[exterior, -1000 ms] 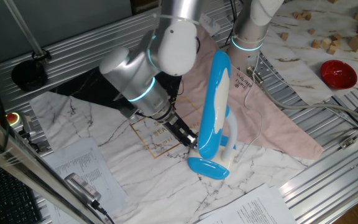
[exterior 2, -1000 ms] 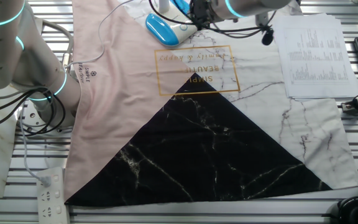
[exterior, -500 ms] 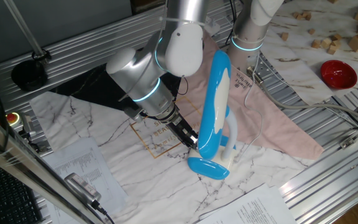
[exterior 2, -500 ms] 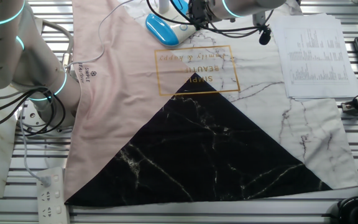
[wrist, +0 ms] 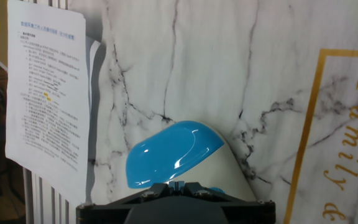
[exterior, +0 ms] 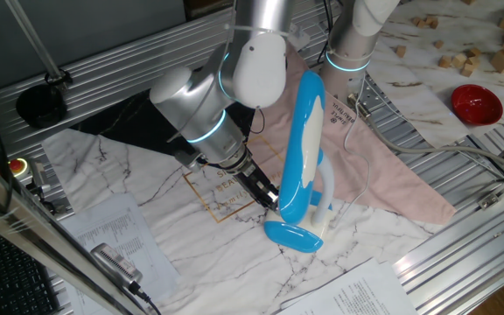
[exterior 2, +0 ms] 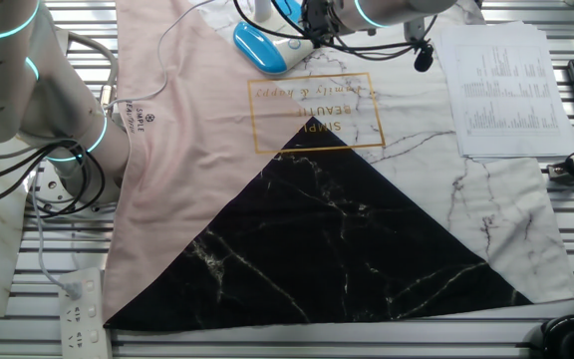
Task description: Turn on the desk lamp by pressing the button
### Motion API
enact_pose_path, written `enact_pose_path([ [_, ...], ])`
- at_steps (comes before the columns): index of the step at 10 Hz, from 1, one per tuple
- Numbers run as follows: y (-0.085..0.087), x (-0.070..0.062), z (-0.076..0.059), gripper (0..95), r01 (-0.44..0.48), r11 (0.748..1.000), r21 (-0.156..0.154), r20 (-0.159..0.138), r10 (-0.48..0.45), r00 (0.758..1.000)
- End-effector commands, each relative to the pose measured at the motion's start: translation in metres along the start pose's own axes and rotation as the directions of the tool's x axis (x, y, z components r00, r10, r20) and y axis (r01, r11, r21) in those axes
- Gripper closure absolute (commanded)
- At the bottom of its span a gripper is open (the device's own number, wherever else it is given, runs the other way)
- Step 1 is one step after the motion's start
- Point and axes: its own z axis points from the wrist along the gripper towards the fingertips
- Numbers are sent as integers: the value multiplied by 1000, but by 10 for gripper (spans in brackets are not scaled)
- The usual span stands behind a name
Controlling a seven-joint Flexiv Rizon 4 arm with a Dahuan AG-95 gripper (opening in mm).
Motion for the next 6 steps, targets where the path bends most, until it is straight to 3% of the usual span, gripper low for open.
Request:
enact_pose_path([
  [1,0,0,-1,950,15,1000,0,14,-15,1000],
  [6,0,0,-1,950,-64,998,3,40,64,997],
])
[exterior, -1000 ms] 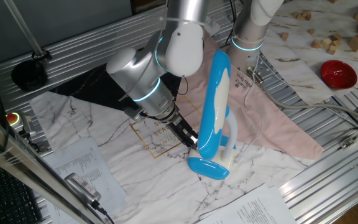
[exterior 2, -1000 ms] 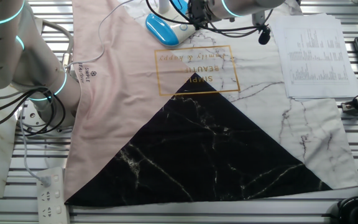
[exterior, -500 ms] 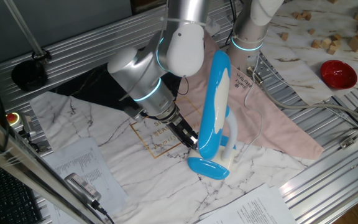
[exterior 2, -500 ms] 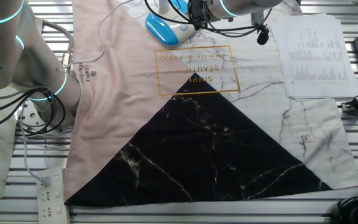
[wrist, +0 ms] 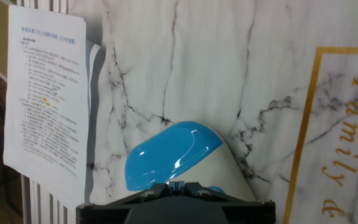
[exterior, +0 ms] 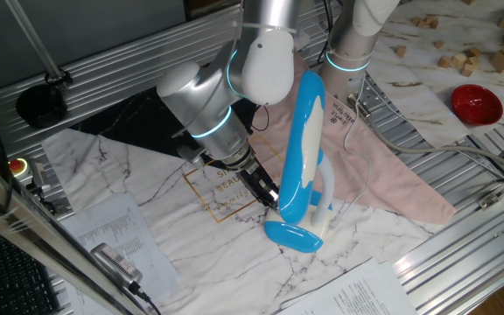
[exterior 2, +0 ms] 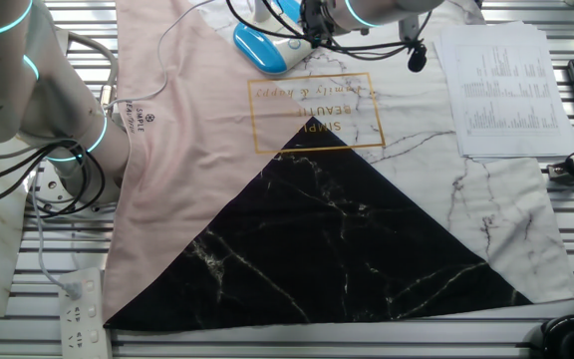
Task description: Turn on the desk lamp by pressing the button
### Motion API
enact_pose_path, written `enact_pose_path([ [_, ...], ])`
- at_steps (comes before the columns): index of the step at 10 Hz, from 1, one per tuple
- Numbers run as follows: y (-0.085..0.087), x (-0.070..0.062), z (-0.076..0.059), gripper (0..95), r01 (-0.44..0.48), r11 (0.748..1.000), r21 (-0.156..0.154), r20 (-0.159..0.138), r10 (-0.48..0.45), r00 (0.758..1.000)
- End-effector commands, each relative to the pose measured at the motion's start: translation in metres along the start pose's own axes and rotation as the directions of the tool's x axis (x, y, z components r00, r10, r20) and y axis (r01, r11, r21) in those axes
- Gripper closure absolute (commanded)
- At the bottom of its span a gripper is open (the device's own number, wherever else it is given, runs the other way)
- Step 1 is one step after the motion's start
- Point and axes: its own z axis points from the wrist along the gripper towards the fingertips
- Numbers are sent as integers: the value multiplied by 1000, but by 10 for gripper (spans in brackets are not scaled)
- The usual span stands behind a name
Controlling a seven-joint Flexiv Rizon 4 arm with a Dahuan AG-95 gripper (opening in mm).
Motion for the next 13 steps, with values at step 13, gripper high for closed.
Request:
enact_pose_path([
  [13,-14,34,-5,950,-7,1000,-2,-31,7,999],
])
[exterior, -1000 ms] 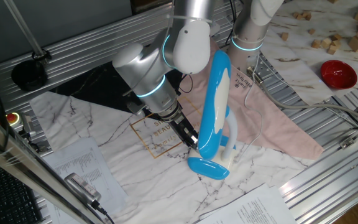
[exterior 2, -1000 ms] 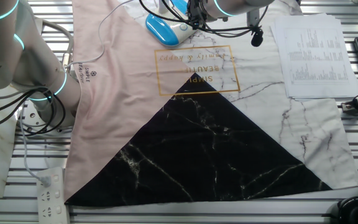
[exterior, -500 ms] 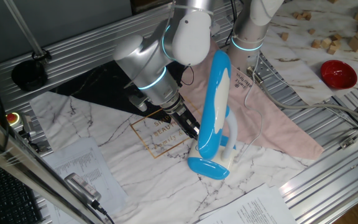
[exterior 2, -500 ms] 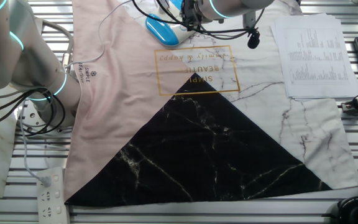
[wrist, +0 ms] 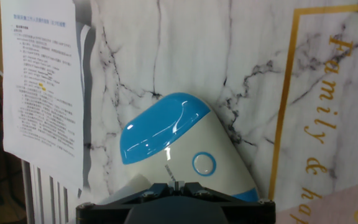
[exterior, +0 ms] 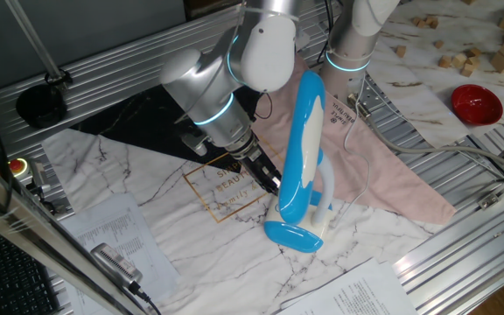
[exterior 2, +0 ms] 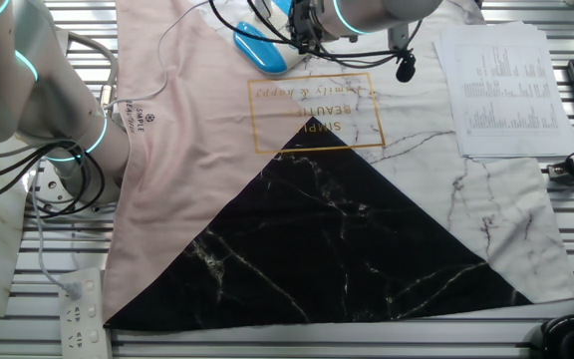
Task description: Turn on the desk lamp by pressing the button
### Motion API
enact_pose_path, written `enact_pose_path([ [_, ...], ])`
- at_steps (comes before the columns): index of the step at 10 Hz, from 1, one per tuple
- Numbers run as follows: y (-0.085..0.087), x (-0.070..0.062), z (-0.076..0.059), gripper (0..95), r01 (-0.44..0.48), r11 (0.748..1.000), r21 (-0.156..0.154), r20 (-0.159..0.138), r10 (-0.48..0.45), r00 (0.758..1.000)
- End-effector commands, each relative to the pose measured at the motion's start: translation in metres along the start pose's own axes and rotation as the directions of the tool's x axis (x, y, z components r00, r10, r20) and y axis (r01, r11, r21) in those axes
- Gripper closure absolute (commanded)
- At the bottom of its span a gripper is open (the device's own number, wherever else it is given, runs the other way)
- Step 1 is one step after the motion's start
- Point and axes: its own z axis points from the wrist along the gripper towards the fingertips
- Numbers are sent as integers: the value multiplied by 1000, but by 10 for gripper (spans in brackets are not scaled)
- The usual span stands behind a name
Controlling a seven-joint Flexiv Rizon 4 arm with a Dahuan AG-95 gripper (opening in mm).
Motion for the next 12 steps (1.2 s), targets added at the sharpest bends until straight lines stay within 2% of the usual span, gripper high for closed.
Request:
enact_pose_path([
  [1,-3,4,11,950,5,1000,1,7,-5,1000],
  [2,-2,9,15,950,2,1000,1,14,-2,1000],
  [4,-2,8,14,950,7,1000,2,13,-7,1000],
  [8,-5,-8,1,950,10,1000,6,11,-10,1000],
  [9,-7,-13,1,950,11,1000,7,12,-11,1000],
  [12,-11,-17,5,950,15,1000,12,17,-15,1000],
])
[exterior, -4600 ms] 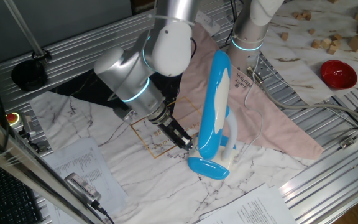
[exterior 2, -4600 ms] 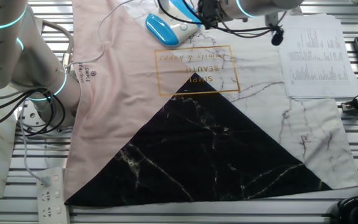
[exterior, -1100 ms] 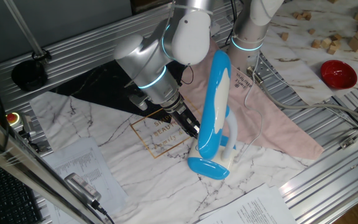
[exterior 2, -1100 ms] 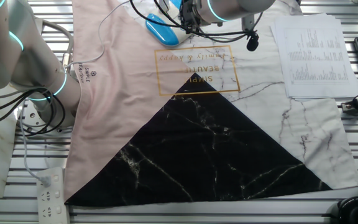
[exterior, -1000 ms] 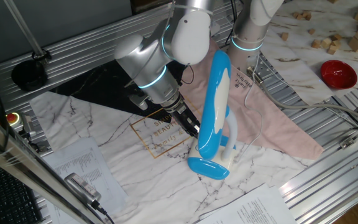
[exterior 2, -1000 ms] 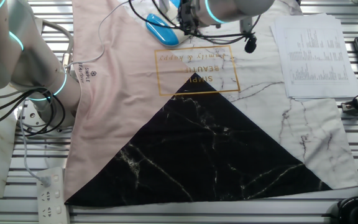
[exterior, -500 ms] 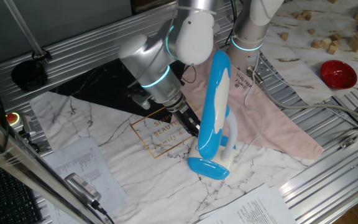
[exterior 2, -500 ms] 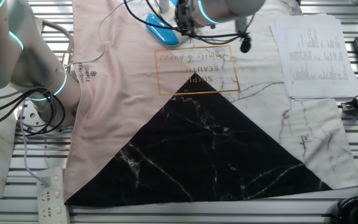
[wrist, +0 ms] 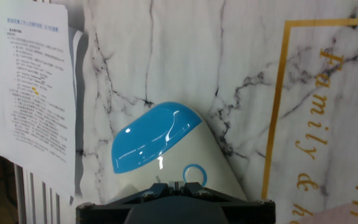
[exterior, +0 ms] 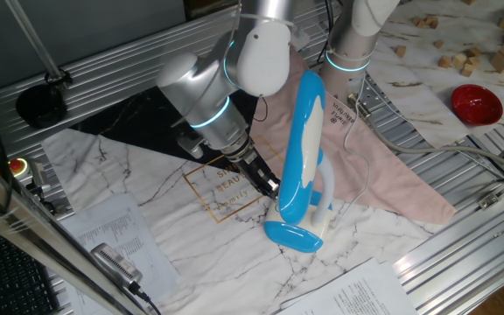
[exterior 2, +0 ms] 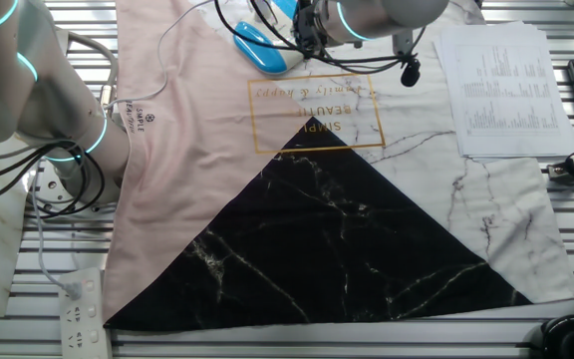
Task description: Turn on the desk lamp by pressing the button
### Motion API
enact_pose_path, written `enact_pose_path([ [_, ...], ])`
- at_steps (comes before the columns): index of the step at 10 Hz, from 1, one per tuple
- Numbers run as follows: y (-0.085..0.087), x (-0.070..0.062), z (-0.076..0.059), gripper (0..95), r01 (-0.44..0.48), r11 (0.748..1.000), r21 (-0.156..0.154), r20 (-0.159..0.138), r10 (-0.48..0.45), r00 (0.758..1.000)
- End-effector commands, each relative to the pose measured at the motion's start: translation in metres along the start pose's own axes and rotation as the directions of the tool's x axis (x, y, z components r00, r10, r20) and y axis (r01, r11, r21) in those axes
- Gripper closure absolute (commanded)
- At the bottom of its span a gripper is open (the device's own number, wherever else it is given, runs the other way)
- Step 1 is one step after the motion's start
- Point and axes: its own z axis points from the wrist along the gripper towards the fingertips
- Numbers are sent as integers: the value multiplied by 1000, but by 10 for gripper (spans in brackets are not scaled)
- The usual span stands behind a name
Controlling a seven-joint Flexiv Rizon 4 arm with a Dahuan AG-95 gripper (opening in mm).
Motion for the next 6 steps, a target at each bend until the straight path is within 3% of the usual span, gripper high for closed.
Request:
enact_pose_path([
  [1,0,0,0,950,-1,1000,1,1,1,1000],
  [6,-7,-7,11,950,18,1000,9,11,-18,1000],
])
